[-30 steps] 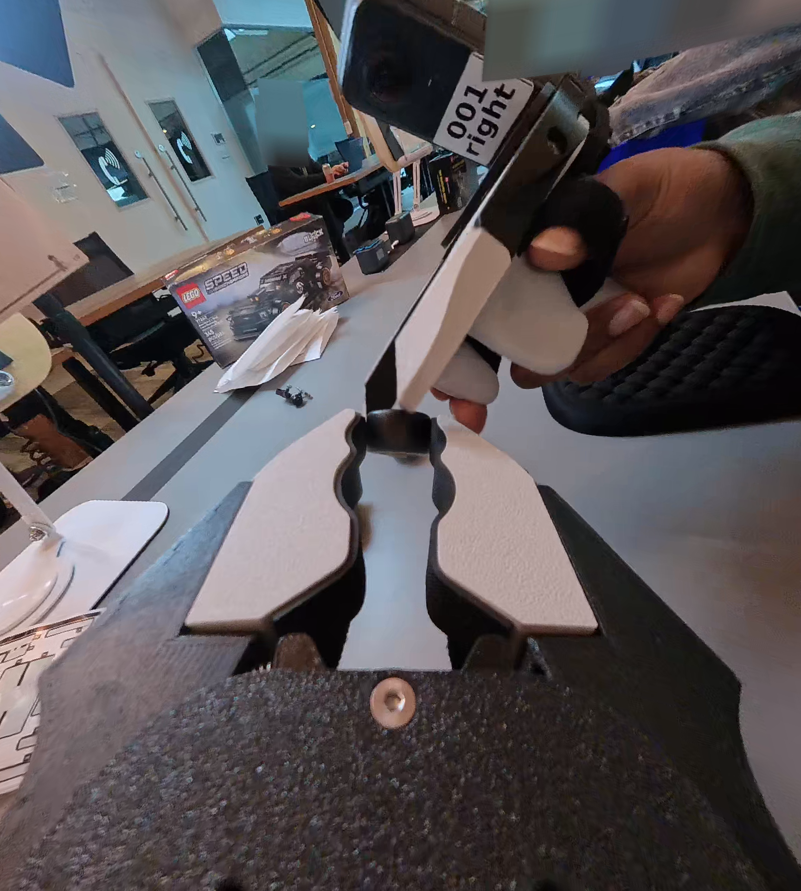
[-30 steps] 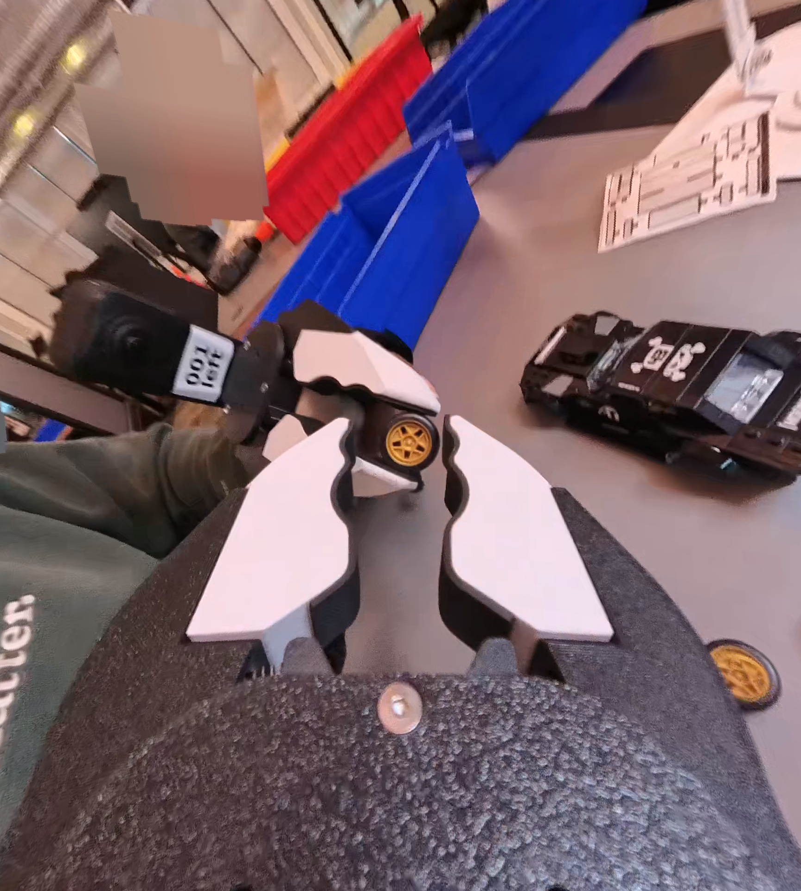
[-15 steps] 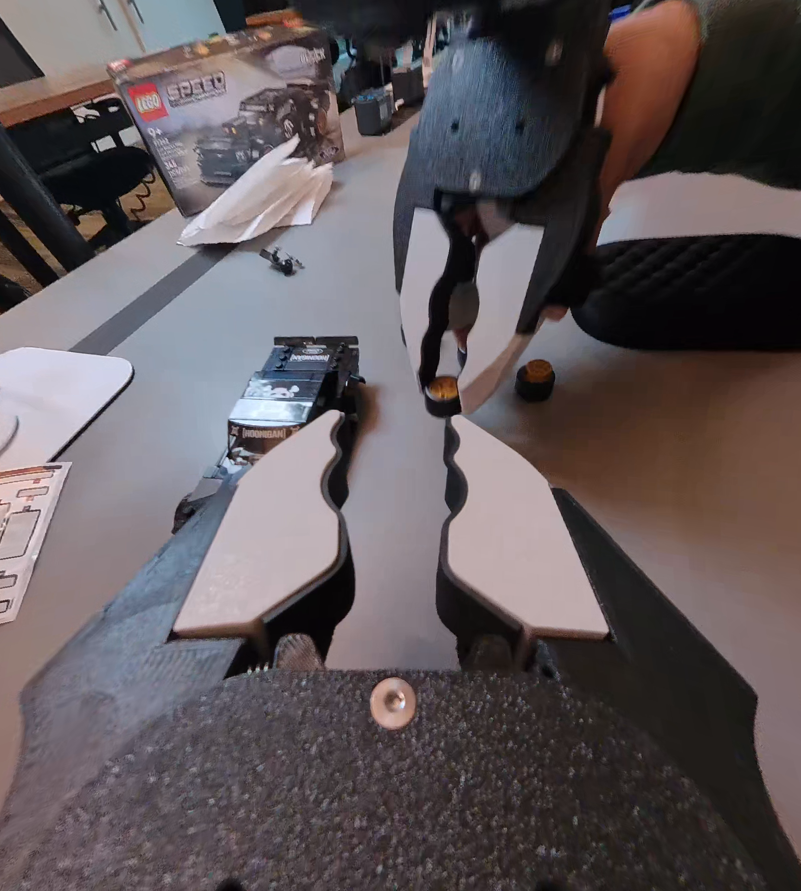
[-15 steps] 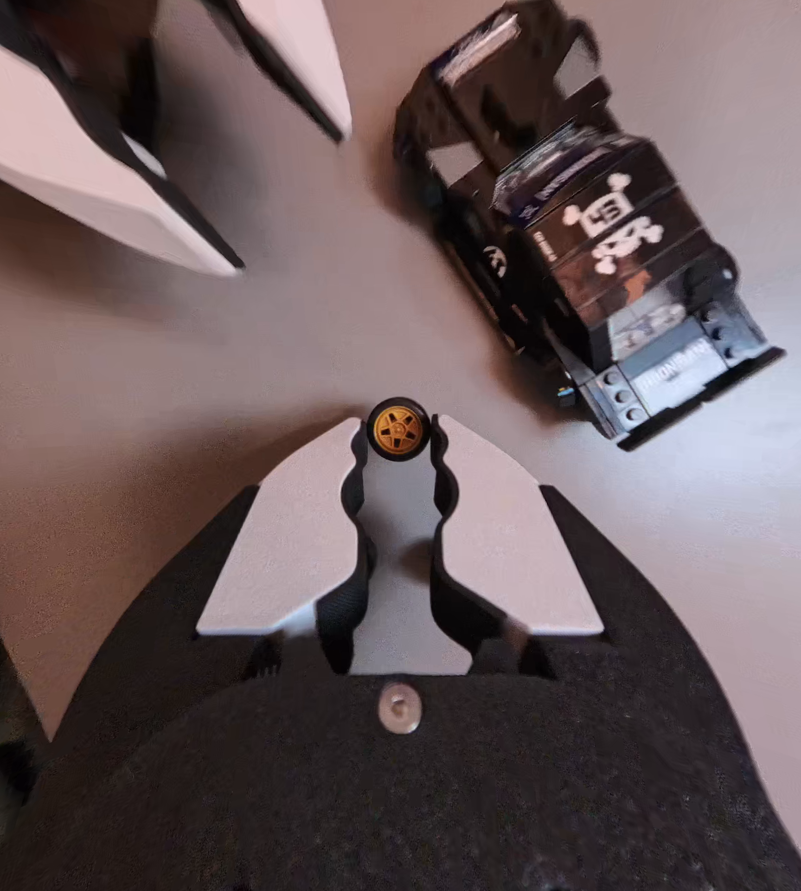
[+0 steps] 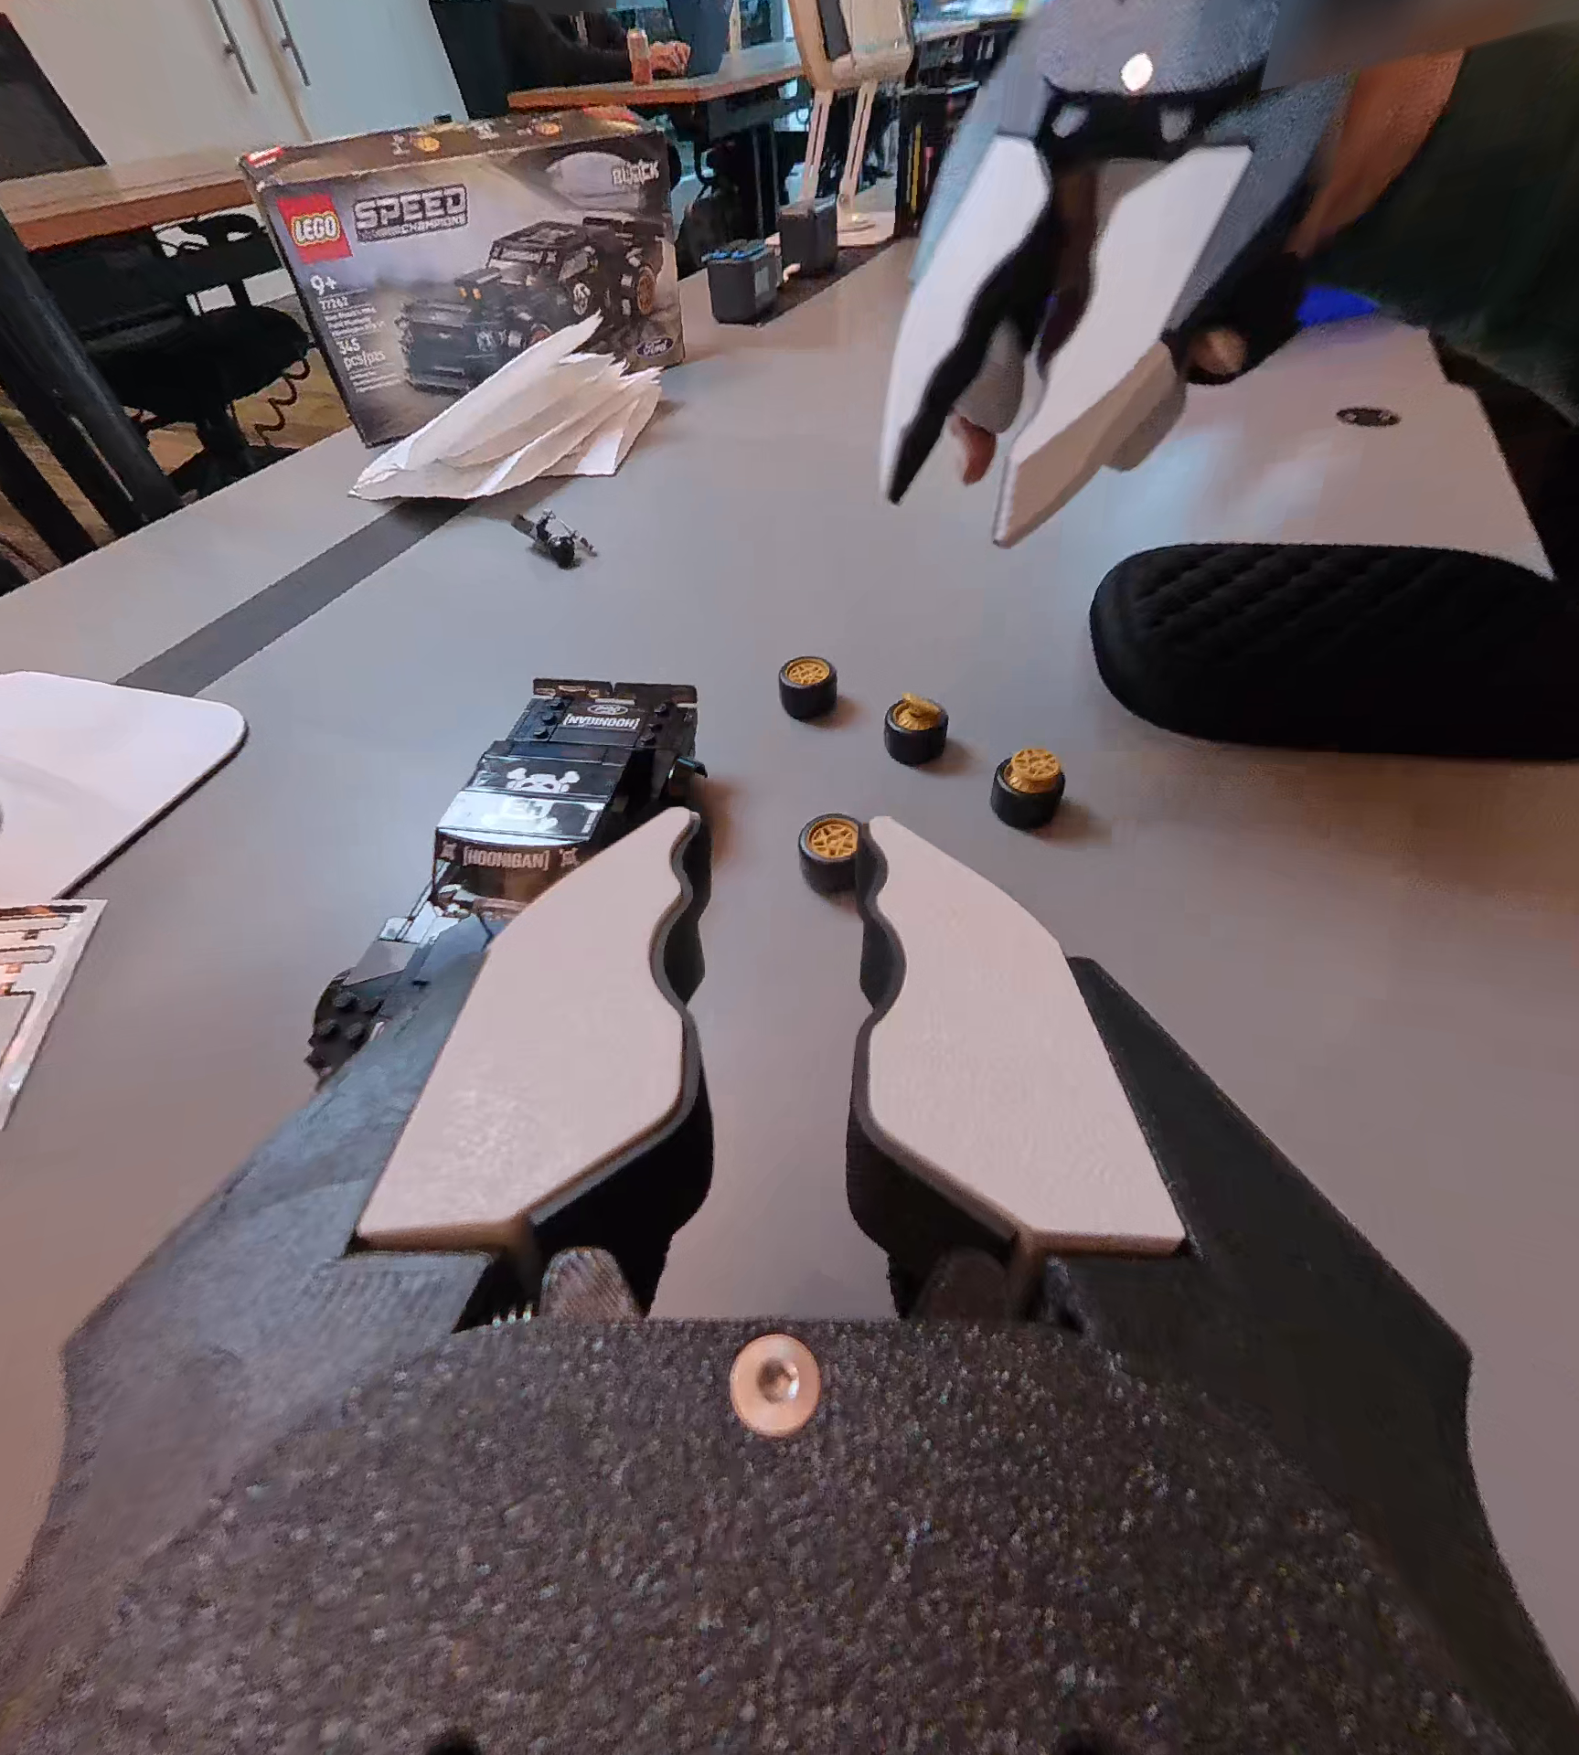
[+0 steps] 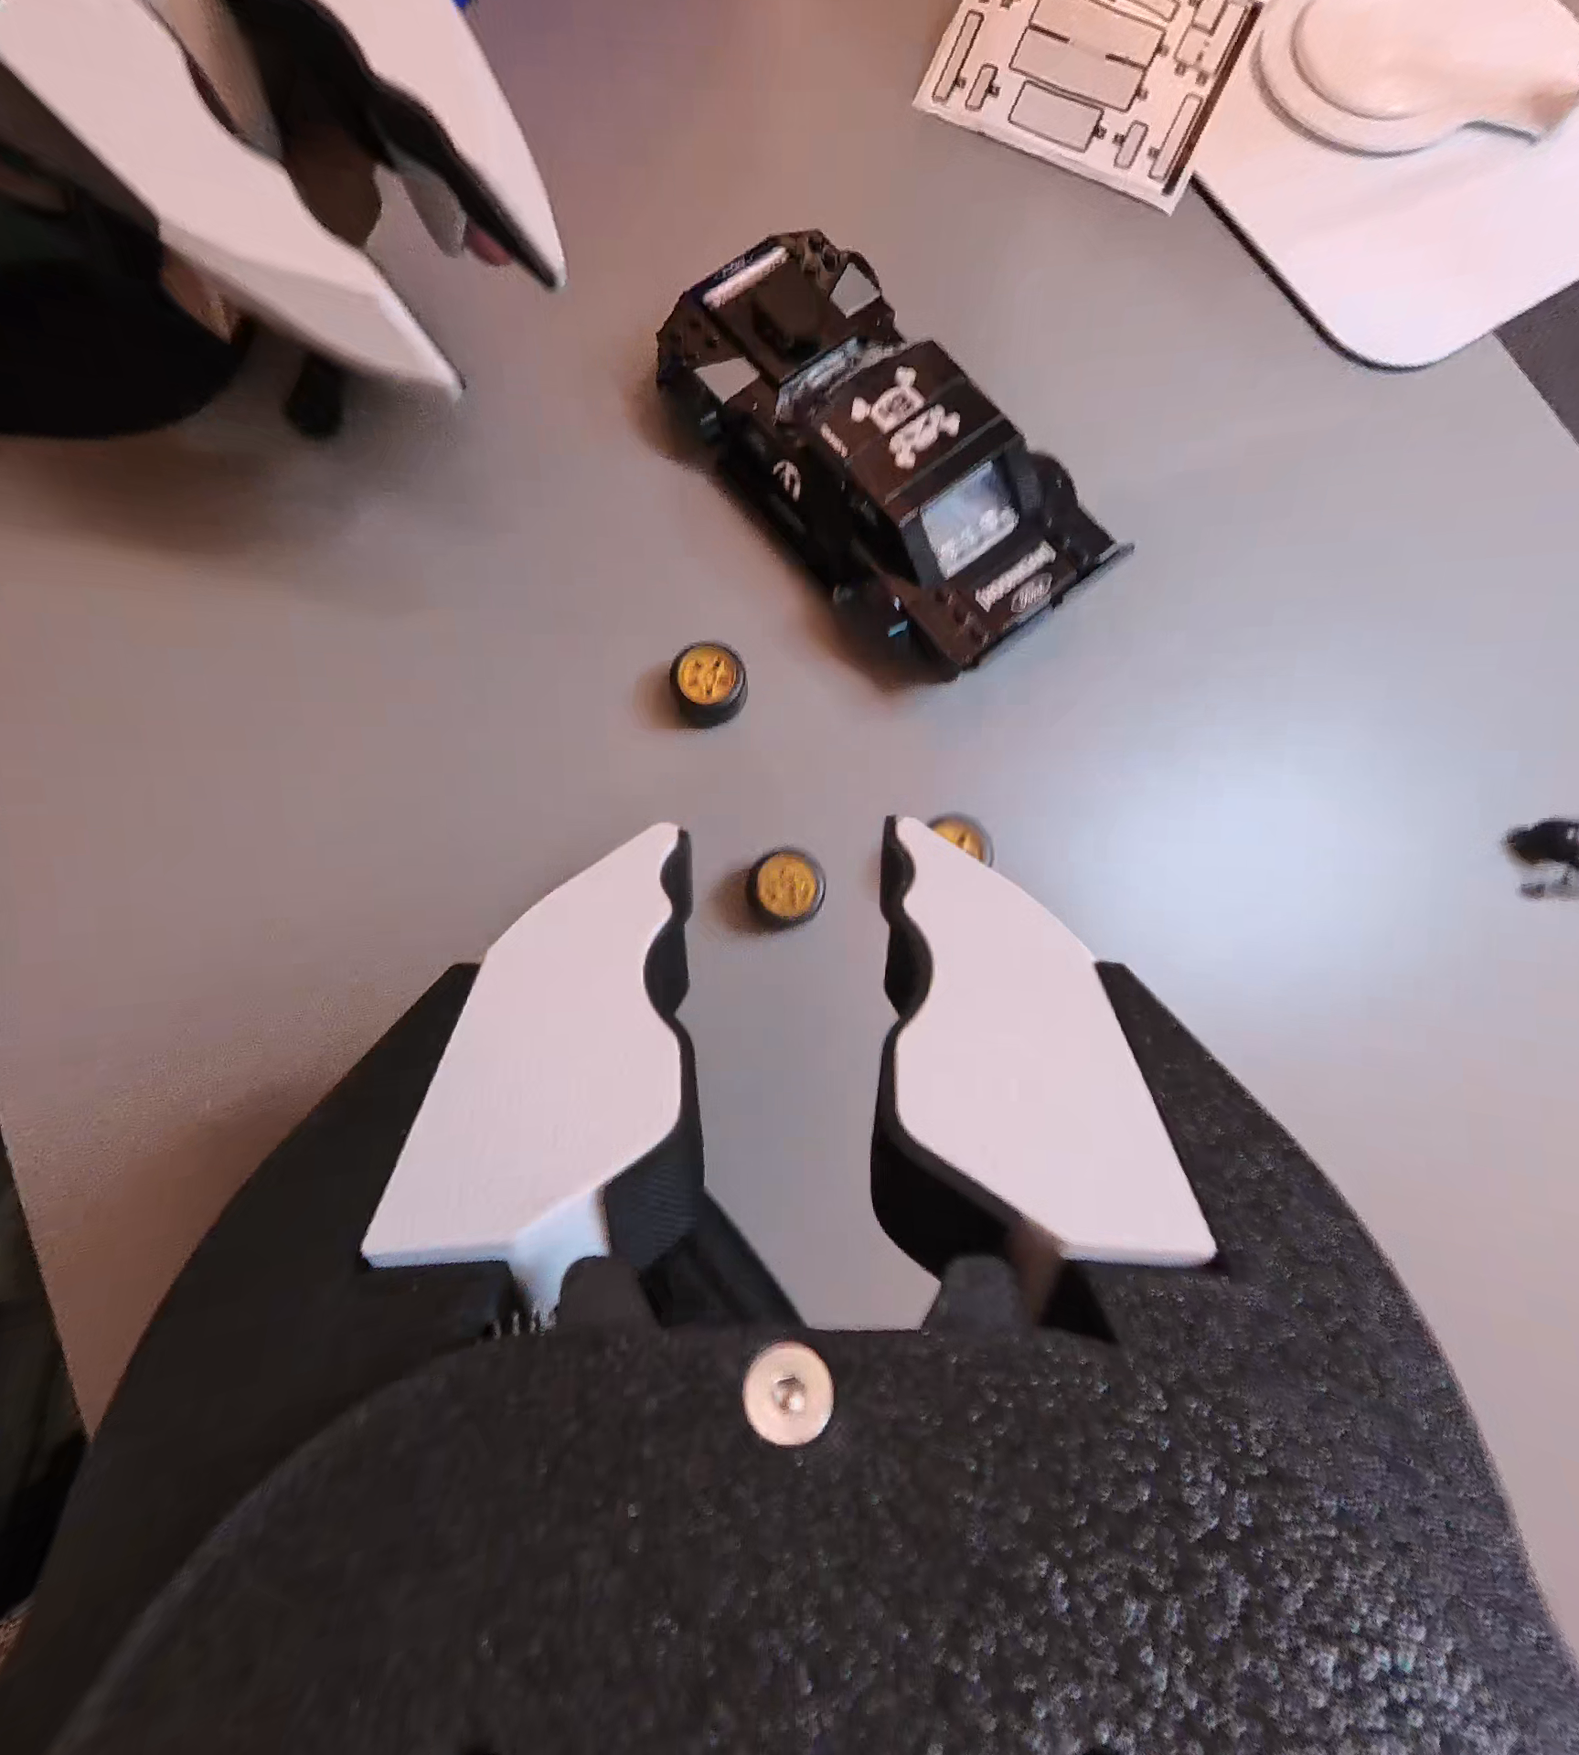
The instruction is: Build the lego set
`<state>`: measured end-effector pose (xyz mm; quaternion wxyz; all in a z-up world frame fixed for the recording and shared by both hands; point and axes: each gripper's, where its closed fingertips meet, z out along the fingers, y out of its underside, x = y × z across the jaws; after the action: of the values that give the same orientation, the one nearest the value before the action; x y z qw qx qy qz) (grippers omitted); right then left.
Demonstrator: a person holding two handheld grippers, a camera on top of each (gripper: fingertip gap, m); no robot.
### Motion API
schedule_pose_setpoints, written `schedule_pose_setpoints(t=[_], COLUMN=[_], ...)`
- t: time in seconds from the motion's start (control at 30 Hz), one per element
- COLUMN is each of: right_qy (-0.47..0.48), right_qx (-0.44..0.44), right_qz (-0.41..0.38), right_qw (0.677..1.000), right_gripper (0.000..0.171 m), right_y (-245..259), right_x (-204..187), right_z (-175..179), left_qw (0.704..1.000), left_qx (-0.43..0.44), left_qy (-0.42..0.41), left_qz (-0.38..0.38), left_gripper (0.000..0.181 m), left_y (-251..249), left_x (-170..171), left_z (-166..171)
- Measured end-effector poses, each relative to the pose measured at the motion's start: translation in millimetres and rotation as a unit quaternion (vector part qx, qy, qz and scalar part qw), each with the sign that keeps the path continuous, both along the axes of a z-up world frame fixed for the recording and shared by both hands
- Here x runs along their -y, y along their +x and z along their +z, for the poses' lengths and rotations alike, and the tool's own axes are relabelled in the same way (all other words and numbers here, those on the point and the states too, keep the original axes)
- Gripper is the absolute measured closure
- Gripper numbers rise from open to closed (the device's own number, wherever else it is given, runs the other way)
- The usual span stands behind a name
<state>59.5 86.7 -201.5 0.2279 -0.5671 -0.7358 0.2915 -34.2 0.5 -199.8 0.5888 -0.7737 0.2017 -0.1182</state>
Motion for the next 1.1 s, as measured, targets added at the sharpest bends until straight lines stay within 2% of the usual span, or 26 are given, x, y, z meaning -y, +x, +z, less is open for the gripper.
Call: schedule_pose_setpoints(t=[0.13, 0.4, 0.93, 1.1], right_qy=[0.02, 0.036, 0.01, 0.013], right_qx=[0.017, 0.025, 0.029, 0.027], right_qz=[-0.022, -0.027, -0.002, -0.003], right_qw=[0.999, 0.999, 1.0, 1.0], right_gripper=[0.138, 0.143, 0.142, 0.147], right_y=[24, 10, -3, -4], right_x=[-2, -4, 1, 0], right_z=[-35, -68, -76, -75], left_qw=[1.0, 0.999, 0.999, 0.999], left_qx=[0.019, 0.034, 0.039, 0.04], left_qy=[0.0, -0.012, -0.022, -0.025], left_qz=[-0.003, -0.006, -0.008, -0.012], left_gripper=[0.153, 0.154, 0.154, 0.154], left_y=[4, 6, 6, 8], left_x=[0, -2, -3, -3], left_z=[0, -8, -12, -13])
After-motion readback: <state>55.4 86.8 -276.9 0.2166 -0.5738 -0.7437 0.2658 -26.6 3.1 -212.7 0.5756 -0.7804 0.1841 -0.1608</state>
